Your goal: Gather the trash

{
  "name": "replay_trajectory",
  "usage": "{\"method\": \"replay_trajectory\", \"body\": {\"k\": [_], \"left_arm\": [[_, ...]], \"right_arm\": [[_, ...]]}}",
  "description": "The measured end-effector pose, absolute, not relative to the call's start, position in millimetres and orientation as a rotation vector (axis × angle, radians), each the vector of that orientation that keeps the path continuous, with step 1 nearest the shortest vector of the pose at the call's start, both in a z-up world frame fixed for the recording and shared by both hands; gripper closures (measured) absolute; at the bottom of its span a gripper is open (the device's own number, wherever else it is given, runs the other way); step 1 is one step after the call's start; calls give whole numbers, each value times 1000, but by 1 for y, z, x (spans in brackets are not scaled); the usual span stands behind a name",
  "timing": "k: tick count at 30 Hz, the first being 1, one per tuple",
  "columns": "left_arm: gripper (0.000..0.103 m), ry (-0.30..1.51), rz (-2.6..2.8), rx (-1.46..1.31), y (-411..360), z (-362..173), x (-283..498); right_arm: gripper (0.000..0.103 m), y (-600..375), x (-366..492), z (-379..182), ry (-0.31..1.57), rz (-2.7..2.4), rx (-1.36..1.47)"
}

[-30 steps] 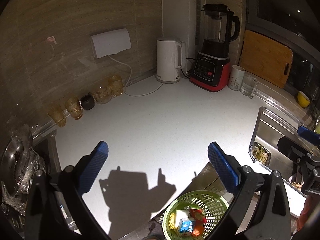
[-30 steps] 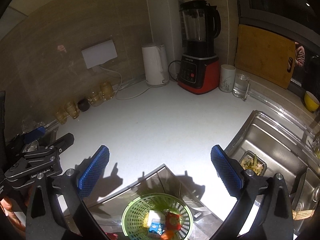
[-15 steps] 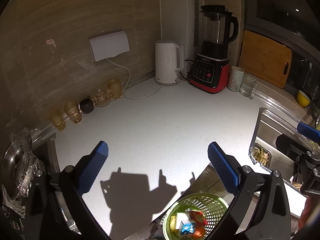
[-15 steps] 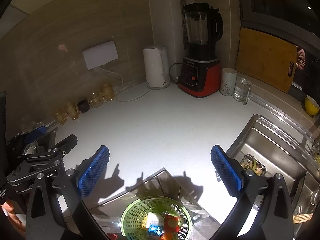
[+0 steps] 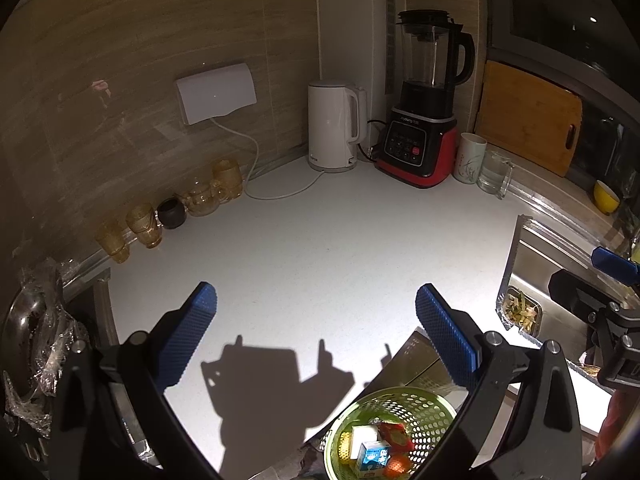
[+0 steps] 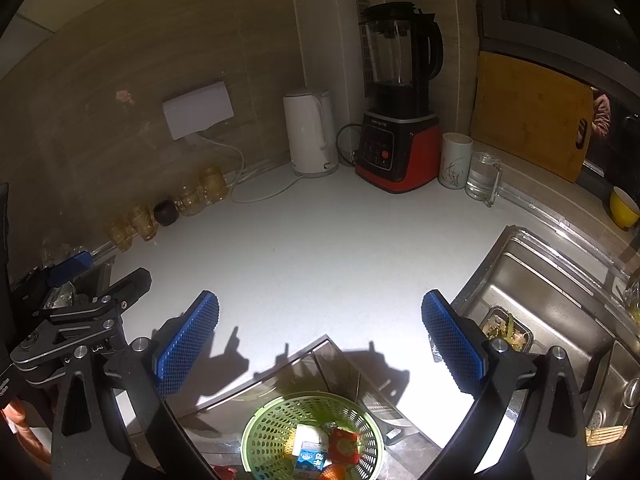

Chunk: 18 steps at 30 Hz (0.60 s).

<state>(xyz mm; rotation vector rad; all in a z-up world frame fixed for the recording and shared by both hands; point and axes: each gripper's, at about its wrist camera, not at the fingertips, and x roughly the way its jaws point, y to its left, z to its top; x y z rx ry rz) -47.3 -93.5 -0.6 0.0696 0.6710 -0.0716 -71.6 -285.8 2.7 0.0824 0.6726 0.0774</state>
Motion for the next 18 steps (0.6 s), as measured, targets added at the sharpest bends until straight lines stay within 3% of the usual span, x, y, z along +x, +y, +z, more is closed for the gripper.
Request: {"method": "replay_trajectory", "body": {"k": [18], "left_arm": [[8,670,-79,78,-97,-2,-47]], "right_arm": [[2,-285,-70,2,678,74,90]]}}
